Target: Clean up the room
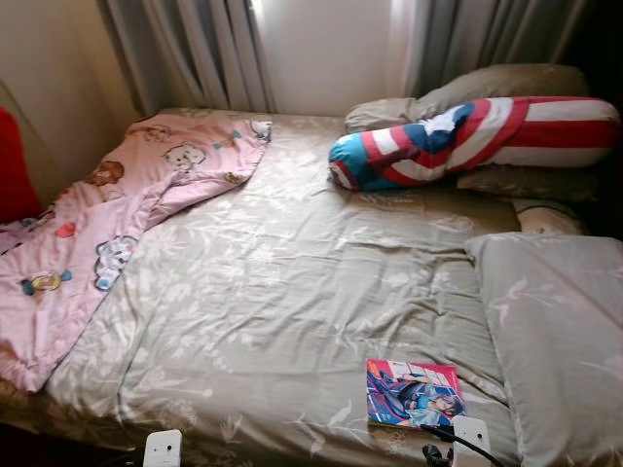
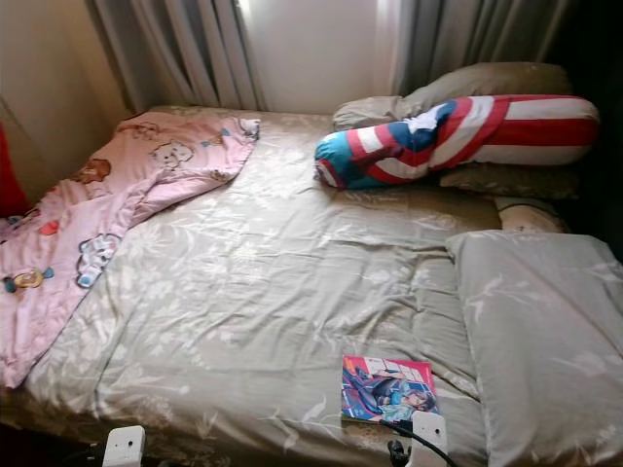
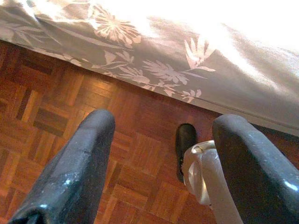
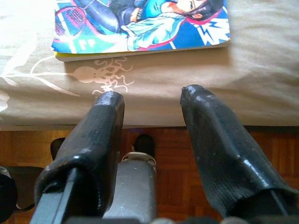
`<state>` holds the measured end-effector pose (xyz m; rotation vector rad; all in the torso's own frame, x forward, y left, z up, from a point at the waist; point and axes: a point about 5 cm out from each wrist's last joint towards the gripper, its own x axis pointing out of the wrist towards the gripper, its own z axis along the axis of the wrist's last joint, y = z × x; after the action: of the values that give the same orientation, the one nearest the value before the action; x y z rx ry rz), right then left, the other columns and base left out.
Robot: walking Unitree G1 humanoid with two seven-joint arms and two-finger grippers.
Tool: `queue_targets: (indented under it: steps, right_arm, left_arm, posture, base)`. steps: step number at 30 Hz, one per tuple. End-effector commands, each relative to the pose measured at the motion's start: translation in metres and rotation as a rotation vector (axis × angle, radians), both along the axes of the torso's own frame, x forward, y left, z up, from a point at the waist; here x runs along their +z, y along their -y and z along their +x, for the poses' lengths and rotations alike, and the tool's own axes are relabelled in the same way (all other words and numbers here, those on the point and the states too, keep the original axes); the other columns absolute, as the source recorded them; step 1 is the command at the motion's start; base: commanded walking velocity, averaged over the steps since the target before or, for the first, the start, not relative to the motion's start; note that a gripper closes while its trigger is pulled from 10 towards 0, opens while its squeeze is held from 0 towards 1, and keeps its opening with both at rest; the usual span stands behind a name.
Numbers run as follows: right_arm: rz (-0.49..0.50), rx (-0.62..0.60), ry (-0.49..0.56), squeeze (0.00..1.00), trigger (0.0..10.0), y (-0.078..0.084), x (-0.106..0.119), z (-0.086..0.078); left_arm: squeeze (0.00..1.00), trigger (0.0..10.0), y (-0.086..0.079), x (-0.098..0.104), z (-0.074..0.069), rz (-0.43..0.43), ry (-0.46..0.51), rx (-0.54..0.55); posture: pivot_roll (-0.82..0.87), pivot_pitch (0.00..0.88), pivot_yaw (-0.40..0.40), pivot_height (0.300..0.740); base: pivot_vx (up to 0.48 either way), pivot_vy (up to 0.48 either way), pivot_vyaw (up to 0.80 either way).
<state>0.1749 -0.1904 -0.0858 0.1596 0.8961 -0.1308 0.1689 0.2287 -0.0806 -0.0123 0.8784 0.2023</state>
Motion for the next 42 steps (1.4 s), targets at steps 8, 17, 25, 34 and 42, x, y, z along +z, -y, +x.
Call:
queue_targets:
  steps: [8,17,25,34,42]
  right_arm:
    - [-0.015,0.049,-0.008,0.0,10.0,-0.005,-0.001,0.0]
    - [-0.004,0.011,-0.026,0.0,10.0,-0.006,-0.003,-0.004]
    - [-0.004,0.0,-0.029,0.0,10.0,-0.003,-0.003,-0.006]
    - [-0.003,0.006,-0.034,0.0,10.0,-0.003,-0.004,-0.007]
    - [-0.003,0.014,-0.036,0.0,10.0,-0.007,-0.004,-0.007]
  left_arm:
    - [0.0,10.0,-0.016,-0.003,-0.016,0.013,-0.052,0.013]
    - [0.0,10.0,-0.017,-0.005,-0.022,0.01,-0.063,0.014]
    - [0.0,10.0,-0.017,-0.005,-0.022,0.009,-0.061,0.013]
    - [0.0,10.0,-0.017,-0.005,-0.022,0.009,-0.06,0.017]
    - [0.0,10.0,-0.016,-0.005,-0.022,0.009,-0.061,0.018]
  posture:
    - [-0.05,0.113,0.018,0.74]
    - [-0.04,0.127,0.021,0.74]
    - [-0.04,0.13,0.02,0.74]
    - [-0.04,0.129,0.019,0.74]
    - [-0.04,0.129,0.015,0.74]
  base:
    - [0.0,0.39,0.22]
    - [0.0,0.392,0.22]
    - [0.0,0.401,0.0]
    - [0.0,0.399,0.0]
    - [0.0,0.399,0.0]
